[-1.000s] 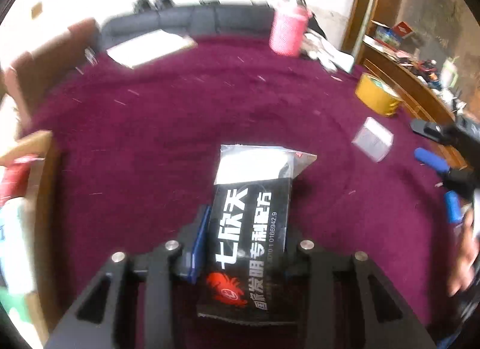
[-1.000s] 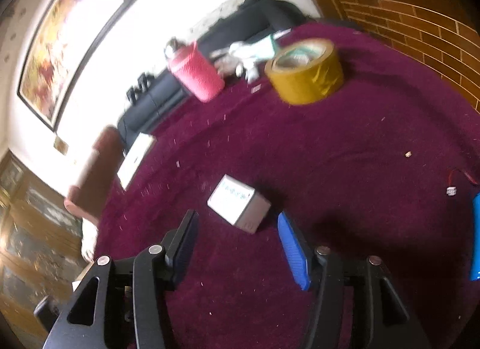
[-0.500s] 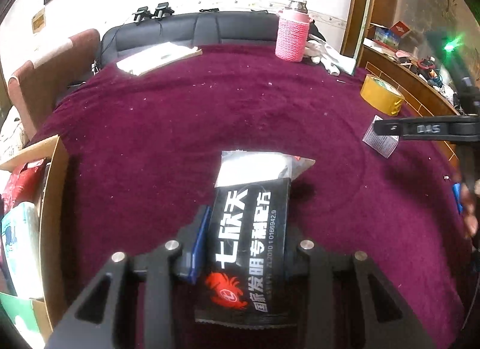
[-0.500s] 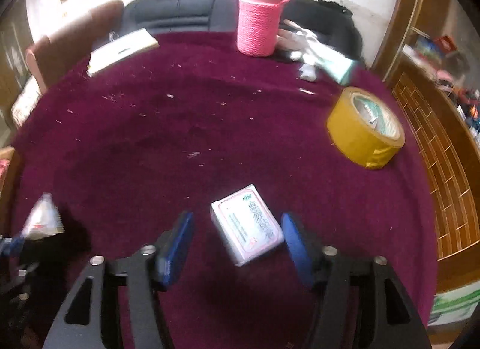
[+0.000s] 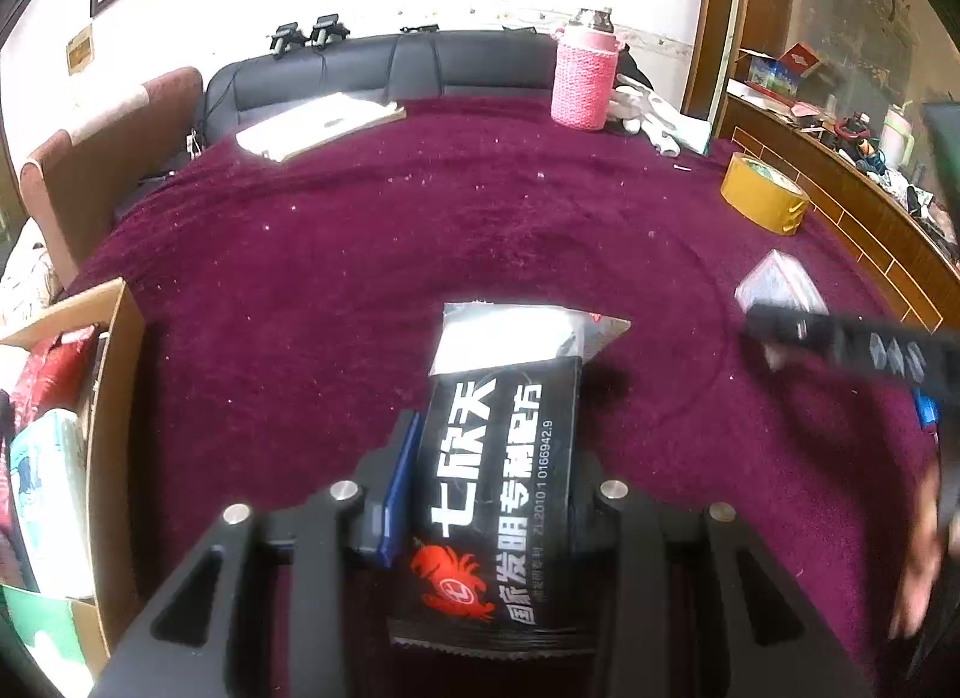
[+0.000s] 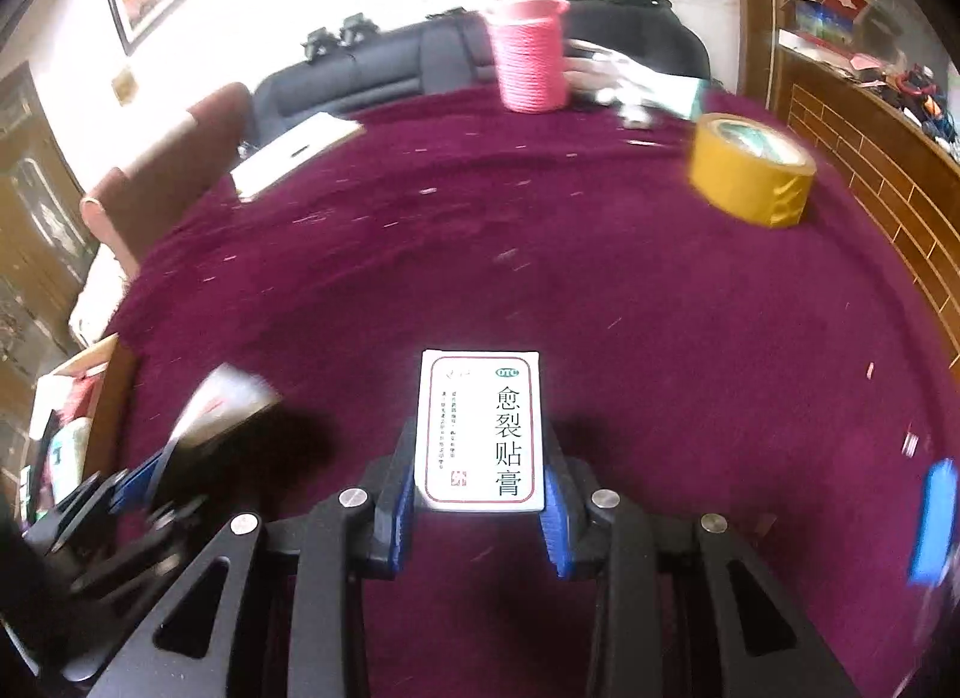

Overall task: Organize objects
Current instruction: 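Grasp the black snack packet with the left gripper while the right grasps the white medicine box, then carry the snack packet and medicine box over the cardboard box with both grippers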

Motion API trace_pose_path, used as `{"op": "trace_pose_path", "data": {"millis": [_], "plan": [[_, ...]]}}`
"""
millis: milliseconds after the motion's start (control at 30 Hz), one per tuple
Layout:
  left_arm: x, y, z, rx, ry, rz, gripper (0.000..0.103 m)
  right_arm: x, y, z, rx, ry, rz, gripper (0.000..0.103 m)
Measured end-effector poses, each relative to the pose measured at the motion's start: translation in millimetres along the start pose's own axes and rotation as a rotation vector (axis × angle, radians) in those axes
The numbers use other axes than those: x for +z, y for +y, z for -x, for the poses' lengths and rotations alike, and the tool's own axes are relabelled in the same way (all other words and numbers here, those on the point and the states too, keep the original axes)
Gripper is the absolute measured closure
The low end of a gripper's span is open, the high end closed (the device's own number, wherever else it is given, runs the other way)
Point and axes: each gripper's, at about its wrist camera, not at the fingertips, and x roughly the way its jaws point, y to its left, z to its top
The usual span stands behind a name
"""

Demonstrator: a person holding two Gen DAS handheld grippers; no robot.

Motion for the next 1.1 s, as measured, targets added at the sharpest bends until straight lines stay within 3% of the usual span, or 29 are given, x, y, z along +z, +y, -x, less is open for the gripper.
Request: {"op": "trace_pose_path", "data": {"millis": [167, 500, 1100], "plan": [[0, -3, 8, 0.020, -0.041, -0.015, 0.066, -18, 23, 14, -0.041, -0.080, 0.012, 0.066], [1, -9, 21, 0.044, -0.108, -0.052, 0.066, -25, 19, 14, -0.022, -0.074, -0.021, 0.066], [-2, -23, 51, 0.071, -0.183, -0.087, 0.066, -48, 8, 59, -0.001, -0.122, -0.052, 0.066]]}}
